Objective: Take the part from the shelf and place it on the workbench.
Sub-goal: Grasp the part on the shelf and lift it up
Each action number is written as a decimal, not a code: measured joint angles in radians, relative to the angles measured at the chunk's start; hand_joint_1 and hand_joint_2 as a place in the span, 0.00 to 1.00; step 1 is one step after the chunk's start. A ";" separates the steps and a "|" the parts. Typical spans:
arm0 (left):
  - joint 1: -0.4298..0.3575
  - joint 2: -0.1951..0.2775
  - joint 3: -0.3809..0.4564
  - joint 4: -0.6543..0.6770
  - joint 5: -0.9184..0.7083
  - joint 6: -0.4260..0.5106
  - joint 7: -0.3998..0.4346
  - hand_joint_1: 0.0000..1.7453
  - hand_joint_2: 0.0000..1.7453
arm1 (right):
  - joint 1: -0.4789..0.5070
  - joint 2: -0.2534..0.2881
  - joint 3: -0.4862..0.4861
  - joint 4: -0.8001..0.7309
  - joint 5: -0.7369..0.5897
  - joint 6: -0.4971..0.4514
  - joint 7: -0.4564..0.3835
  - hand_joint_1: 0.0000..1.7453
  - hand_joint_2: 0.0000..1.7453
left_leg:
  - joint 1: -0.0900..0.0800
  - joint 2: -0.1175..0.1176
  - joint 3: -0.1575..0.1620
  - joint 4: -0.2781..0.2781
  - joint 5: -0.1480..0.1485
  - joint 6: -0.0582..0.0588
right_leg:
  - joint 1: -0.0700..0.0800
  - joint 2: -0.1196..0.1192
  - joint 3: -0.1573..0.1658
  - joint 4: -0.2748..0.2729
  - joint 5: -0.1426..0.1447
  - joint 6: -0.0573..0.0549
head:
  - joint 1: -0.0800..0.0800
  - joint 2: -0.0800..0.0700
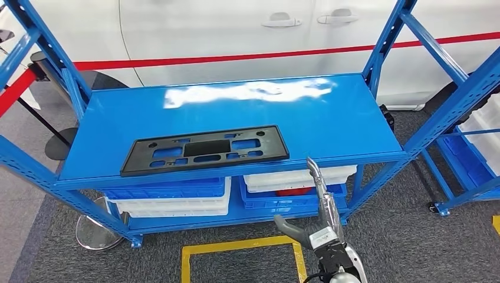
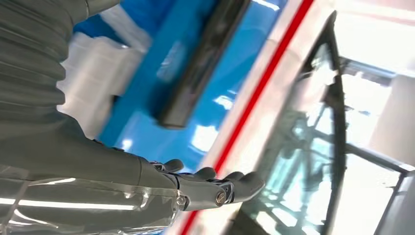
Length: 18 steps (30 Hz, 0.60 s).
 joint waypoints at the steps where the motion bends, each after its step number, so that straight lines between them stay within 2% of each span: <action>1: -0.002 -0.001 0.007 0.001 -0.009 0.000 -0.008 0.00 0.00 | -0.007 -0.007 0.017 -0.022 0.012 0.002 0.007 0.00 1.00 | -0.001 0.001 0.001 -0.003 0.001 0.002 | 0.000 0.000 -0.034 0.064 -0.030 0.001 | 0.001 0.000; 2: -0.003 -0.001 0.013 0.001 -0.020 0.000 -0.016 0.00 0.00 | -0.012 -0.013 0.035 -0.044 0.020 0.007 0.016 0.00 1.00 | -0.001 0.001 0.001 -0.003 0.001 0.003 | 0.000 0.000 -0.071 0.131 -0.055 0.002 | 0.002 0.000; 3: -0.004 -0.001 0.019 0.002 -0.032 -0.001 -0.025 0.00 0.00 | -0.018 -0.018 0.053 -0.065 0.026 0.015 0.025 0.00 1.00 | -0.001 0.001 0.002 -0.003 0.000 0.003 | -0.001 0.000 -0.101 0.181 -0.065 0.004 | 0.002 0.000; 4: -0.004 -0.002 0.023 0.002 -0.043 -0.002 -0.035 0.00 0.00 | -0.024 -0.023 0.072 -0.086 0.029 0.024 0.034 0.00 1.00 | -0.001 0.001 0.003 -0.002 -0.001 0.002 | -0.002 0.000 -0.114 0.195 -0.053 0.005 | 0.002 0.000; 5: -0.005 -0.003 0.026 0.002 -0.054 -0.004 -0.045 0.00 0.00 | -0.032 -0.027 0.092 -0.108 0.034 0.033 0.043 0.00 1.00 | -0.001 0.000 0.006 0.000 -0.005 0.000 | -0.004 -0.001 -0.106 0.168 -0.021 0.005 | 0.002 0.000; 7: -0.008 -0.007 0.027 0.002 -0.069 -0.005 -0.062 0.00 0.00 | -0.052 -0.033 0.130 -0.148 0.057 0.042 0.058 0.00 1.00 | -0.001 -0.002 0.011 0.007 -0.015 -0.008 | -0.004 -0.003 -0.052 0.040 0.057 0.002 | 0.002 0.000; 8: -0.010 -0.008 0.027 0.002 -0.073 -0.006 -0.069 0.00 0.00 | -0.061 -0.034 0.146 -0.161 0.072 0.042 0.064 0.00 1.00 | -0.003 -0.003 0.012 0.012 -0.021 -0.013 | -0.003 -0.003 -0.027 -0.016 0.080 0.000 | 0.002 0.000; 9: -0.011 -0.008 0.027 0.002 -0.075 -0.006 -0.072 0.00 0.00 | -0.067 -0.035 0.156 -0.169 0.085 0.040 0.067 0.00 1.00 | -0.005 -0.003 0.012 0.015 -0.025 -0.017 | -0.001 -0.004 -0.012 -0.049 0.088 -0.002 | 0.002 0.000; 10: -0.012 -0.009 0.026 0.002 -0.076 -0.005 -0.074 0.00 0.00 | -0.070 -0.035 0.161 -0.172 0.093 0.039 0.069 0.00 1.00 | -0.007 -0.003 0.011 0.017 -0.027 -0.020 | 0.001 -0.004 -0.007 -0.060 0.084 -0.004 | 0.002 0.000; 13: -0.012 -0.009 0.026 0.002 -0.076 -0.005 -0.075 0.00 0.00 | -0.071 -0.035 0.164 -0.173 0.098 0.038 0.071 0.00 1.00 | -0.008 -0.003 0.010 0.019 -0.028 -0.021 | 0.002 -0.004 -0.006 -0.064 0.084 -0.004 | 0.003 0.000; 15: -0.014 -0.009 0.024 0.002 -0.076 -0.004 -0.078 0.00 0.00 | -0.073 -0.035 0.174 -0.179 0.120 0.033 0.075 0.00 1.00 | -0.007 -0.003 0.008 0.020 -0.029 -0.024 | 0.000 -0.003 -0.008 -0.066 0.083 -0.008 | 0.001 0.000; 16: -0.015 -0.009 0.023 0.002 -0.075 -0.003 -0.081 0.00 0.00 | -0.077 -0.035 0.183 -0.182 0.151 0.024 0.081 0.00 1.00 | -0.006 -0.003 0.008 0.019 -0.029 -0.029 | 0.001 -0.002 -0.009 -0.067 0.082 -0.014 | 0.001 0.000; 17: -0.017 -0.009 0.016 0.002 -0.073 -0.001 -0.086 0.00 0.00 | -0.088 -0.035 0.199 -0.186 0.213 0.004 0.091 0.00 1.00 | -0.003 -0.002 -0.012 0.061 -0.054 -0.039 | -0.001 -0.003 -0.008 -0.070 0.081 -0.023 | 0.000 0.000; 18: -0.019 -0.009 0.008 0.002 -0.070 0.003 -0.090 0.00 0.00 | -0.101 -0.035 0.216 -0.186 0.288 -0.021 0.104 0.00 1.00 | 0.000 -0.002 -0.051 0.139 -0.089 -0.050 | -0.001 -0.003 -0.006 -0.073 0.080 -0.031 | -0.001 0.000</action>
